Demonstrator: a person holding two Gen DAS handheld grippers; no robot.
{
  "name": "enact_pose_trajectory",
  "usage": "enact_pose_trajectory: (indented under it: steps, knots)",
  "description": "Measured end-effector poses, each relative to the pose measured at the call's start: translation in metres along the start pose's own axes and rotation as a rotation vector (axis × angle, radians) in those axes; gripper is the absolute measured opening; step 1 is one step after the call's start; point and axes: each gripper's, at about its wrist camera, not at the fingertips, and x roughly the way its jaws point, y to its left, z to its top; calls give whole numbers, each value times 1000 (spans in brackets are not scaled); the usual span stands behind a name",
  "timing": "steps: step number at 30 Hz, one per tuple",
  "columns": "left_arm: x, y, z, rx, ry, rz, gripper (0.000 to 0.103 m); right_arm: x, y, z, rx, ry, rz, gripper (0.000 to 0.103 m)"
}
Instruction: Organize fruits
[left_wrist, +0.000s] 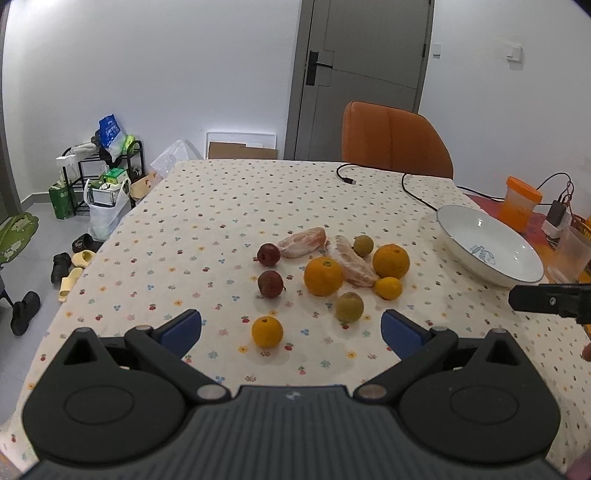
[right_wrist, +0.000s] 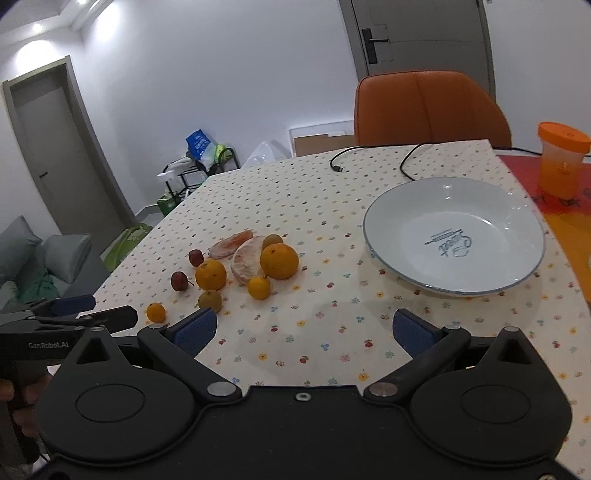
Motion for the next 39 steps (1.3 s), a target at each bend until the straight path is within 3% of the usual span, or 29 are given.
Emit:
enact_pose_trajectory:
  steps: [6, 13, 18, 22, 23, 24, 39]
  knots:
    - [8, 7, -2, -53, -19, -15, 96, 19, -2, -1, -23, 18, 22, 101]
    - [29, 10, -3, -56, 18, 11, 72, 43, -4, 3, -33, 40, 43, 82]
    - [43, 15, -5, -74, 51, 16, 59, 57, -4, 7, -49, 50, 53, 79]
    - [56, 17, -8, -86, 76, 32, 40, 69, -4, 9, -60, 70, 70, 74]
    - [56, 16, -8, -77, 70, 37, 26, 72, -4, 10, -61, 73, 72, 74]
    - [58, 15, -7, -74, 76, 34, 23, 75, -4, 10, -60, 76, 76, 74]
    - [71, 22, 5, -89, 69, 27, 23, 104, -2, 25, -69, 82, 110, 73]
